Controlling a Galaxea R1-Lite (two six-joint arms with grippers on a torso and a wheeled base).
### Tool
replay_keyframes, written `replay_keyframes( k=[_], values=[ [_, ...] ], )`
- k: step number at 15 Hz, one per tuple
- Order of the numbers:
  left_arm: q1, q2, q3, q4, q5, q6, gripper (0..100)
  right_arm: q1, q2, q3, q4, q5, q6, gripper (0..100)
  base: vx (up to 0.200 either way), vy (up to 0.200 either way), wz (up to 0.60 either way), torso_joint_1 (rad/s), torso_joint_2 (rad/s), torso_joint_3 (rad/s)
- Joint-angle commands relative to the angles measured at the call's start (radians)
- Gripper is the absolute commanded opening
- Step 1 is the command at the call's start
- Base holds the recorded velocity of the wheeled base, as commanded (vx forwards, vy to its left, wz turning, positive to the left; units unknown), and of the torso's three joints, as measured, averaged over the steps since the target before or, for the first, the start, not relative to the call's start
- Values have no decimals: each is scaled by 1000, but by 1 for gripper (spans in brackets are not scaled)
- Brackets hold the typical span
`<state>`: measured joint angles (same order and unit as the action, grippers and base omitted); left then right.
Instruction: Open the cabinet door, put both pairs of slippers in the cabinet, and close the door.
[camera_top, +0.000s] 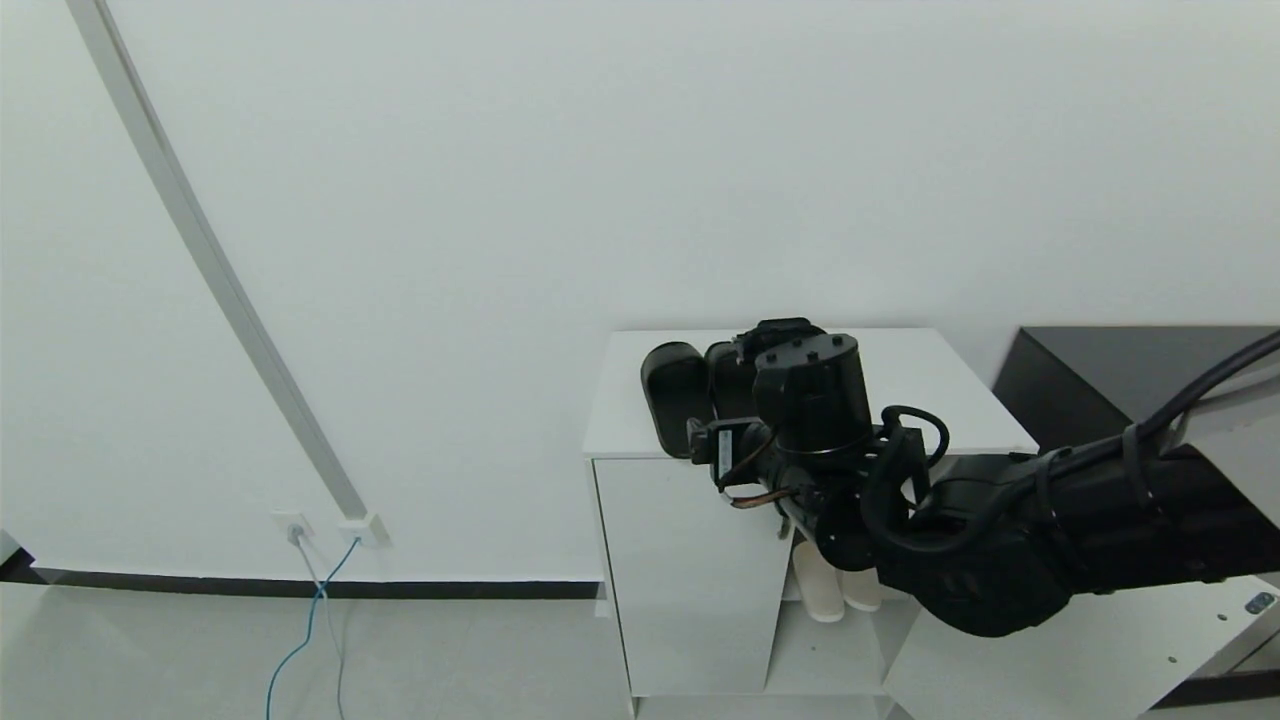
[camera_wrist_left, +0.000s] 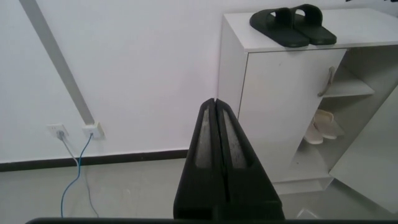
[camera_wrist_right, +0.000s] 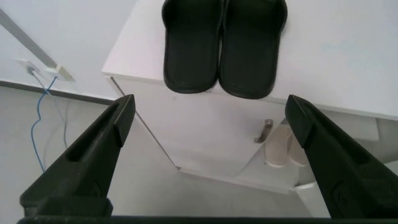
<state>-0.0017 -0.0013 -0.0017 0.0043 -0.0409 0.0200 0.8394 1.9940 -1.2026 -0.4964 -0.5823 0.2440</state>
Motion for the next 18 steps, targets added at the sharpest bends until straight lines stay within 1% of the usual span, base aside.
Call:
replay_keyframes(
  k=[1, 8, 15, 18],
  values=[
    [0, 1, 0, 0, -1, 0, 0, 1, -6, 9, -2, -1, 1, 100, 200, 0, 0, -12, -7, 2],
    [0, 1, 0, 0, 1, 0, 0, 15, -6, 26, -14, -5, 1, 100, 200, 0, 0, 7, 3, 2],
    [0, 1, 0, 0, -1, 0, 0, 18, 38, 41, -30, -8, 3, 100, 0, 0, 0, 0, 0, 0],
    [0, 1, 0, 0, -1, 0, 0, 18, 91, 46, -68, -50, 3, 100, 0, 0, 0, 0, 0, 0]
  ],
)
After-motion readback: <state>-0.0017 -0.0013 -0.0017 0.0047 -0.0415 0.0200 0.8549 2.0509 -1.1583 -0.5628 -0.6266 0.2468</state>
